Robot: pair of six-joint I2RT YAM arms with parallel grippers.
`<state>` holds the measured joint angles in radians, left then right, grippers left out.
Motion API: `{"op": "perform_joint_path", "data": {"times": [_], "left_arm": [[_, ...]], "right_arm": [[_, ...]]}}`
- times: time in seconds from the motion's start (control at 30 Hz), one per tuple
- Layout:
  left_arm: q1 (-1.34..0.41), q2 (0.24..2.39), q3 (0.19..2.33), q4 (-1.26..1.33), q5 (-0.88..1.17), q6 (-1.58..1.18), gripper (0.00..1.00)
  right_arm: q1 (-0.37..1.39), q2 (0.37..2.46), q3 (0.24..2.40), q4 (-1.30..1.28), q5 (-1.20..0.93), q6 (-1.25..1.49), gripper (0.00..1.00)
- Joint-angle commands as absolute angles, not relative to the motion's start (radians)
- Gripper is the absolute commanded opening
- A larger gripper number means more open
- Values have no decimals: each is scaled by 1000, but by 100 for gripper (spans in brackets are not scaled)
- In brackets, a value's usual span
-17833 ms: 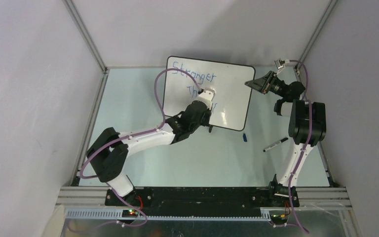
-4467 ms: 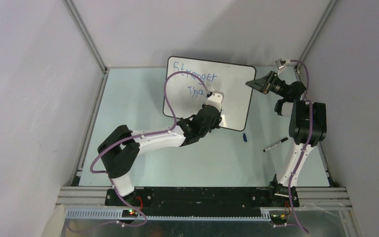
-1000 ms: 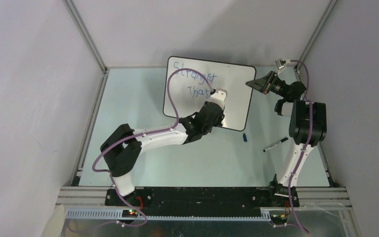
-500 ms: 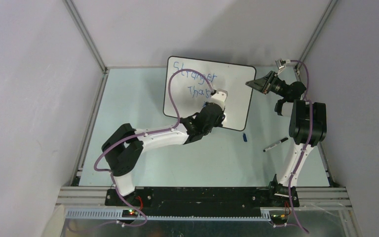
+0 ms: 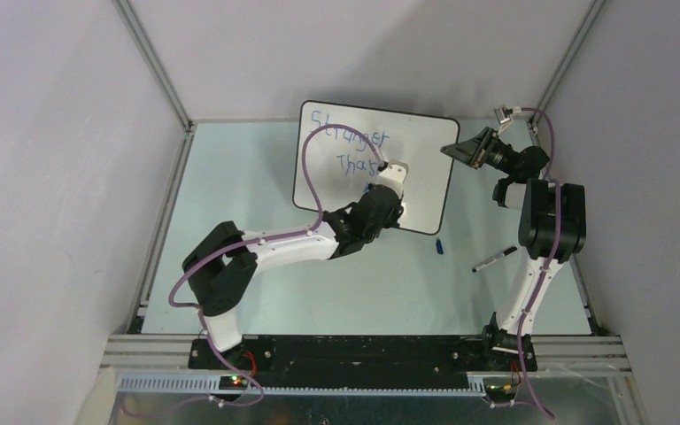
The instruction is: Write a sentence on the whiteboard
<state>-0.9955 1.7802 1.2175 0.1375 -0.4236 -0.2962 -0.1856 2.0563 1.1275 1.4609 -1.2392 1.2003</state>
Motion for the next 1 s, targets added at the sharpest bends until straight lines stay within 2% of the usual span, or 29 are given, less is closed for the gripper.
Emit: {"op": "perform_joint_path", "data": {"times": [0.0, 0.97], "left_arm": [[-994, 1755, 1192, 143, -429, -298, 0], [-995, 1723, 1160, 97, -489, -290, 0]], "right_arm": [[-188, 1977, 1138, 1505, -1235, 1264, 0], [-187, 1974, 1137, 1505, -1233, 1263, 0]]}}
